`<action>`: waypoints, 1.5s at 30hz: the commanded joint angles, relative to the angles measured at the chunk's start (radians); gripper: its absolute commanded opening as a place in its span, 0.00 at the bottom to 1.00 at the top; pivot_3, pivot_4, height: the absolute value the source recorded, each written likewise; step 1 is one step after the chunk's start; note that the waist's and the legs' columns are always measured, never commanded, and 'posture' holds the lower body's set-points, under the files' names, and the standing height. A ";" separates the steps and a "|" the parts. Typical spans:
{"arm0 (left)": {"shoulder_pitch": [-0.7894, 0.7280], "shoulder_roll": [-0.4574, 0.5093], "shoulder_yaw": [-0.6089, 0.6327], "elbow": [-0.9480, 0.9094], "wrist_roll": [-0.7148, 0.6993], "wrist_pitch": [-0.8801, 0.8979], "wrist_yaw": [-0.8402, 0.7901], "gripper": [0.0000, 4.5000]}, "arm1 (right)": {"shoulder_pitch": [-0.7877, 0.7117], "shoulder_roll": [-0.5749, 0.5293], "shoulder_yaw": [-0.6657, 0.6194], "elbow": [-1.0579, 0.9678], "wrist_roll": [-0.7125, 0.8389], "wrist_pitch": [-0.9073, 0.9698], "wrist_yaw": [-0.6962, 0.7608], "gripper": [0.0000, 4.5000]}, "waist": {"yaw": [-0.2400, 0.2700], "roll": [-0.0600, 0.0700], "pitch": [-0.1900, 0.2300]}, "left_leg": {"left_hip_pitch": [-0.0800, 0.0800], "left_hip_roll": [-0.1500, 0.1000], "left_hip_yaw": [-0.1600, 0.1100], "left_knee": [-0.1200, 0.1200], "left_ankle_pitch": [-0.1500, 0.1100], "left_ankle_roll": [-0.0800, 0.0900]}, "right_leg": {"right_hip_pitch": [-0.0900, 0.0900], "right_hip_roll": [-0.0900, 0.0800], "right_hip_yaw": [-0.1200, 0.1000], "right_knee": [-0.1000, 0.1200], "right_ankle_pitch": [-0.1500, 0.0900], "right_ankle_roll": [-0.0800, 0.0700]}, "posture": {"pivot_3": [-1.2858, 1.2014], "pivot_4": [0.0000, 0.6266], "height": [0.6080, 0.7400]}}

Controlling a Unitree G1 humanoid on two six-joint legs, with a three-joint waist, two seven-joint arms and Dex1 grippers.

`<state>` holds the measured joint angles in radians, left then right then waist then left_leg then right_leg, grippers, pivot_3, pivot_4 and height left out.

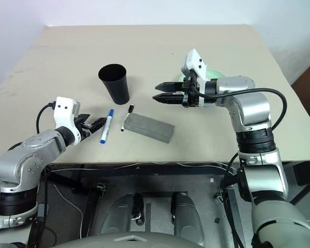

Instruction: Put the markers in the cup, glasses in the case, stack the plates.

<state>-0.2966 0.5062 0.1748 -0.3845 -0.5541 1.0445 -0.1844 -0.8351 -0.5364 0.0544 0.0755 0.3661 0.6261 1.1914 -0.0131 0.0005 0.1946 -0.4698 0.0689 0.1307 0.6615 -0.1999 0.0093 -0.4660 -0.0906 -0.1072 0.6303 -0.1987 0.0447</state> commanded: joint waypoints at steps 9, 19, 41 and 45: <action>-0.093 -0.041 -0.078 0.047 0.080 0.107 0.054 0.83 | 0.000 -0.044 0.003 -0.060 0.027 0.027 -0.042 0.90 | 0.003 0.000 0.000 | 0.000 -0.001 0.000 0.001 0.000 0.000 | 0.001 -0.001 0.000 0.000 0.000 0.000 | 0.52 0.24 0.79; -0.135 -0.063 -0.115 0.040 0.100 0.157 0.031 0.83 | 0.024 -0.064 0.044 -0.067 -0.010 0.003 -0.045 0.90 | 0.003 0.000 0.000 | 0.001 -0.001 -0.001 0.001 0.000 0.000 | 0.001 0.000 0.000 0.000 0.000 0.000 | 0.52 0.24 0.79; -0.210 -0.054 -0.042 0.085 0.177 0.369 0.075 0.06 | 0.042 -0.056 0.037 -0.038 -0.005 -0.040 -0.079 0.91 | -0.003 0.000 0.000 | 0.005 0.000 -0.001 0.001 0.000 0.000 | 0.005 0.000 0.000 0.000 0.000 0.000 | 0.52 0.24 0.79; -0.222 -0.036 -0.040 0.071 0.183 0.382 0.070 0.06 | 0.045 -0.049 0.028 -0.039 0.010 -0.045 -0.084 0.91 | -0.004 0.000 0.000 | 0.005 0.000 -0.002 0.001 0.000 0.000 | 0.004 0.001 0.000 0.000 0.000 0.000 | 0.52 0.24 0.79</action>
<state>-0.5143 0.4472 0.1013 -0.3063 -0.4067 1.4091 -0.1308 -0.7824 -0.5888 0.1098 0.0467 0.3583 0.5977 1.1101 -0.0170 0.0000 0.1945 -0.4652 0.0690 0.1289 0.6620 -0.1999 0.0094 -0.4616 -0.0897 -0.1071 0.6306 -0.1988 0.0448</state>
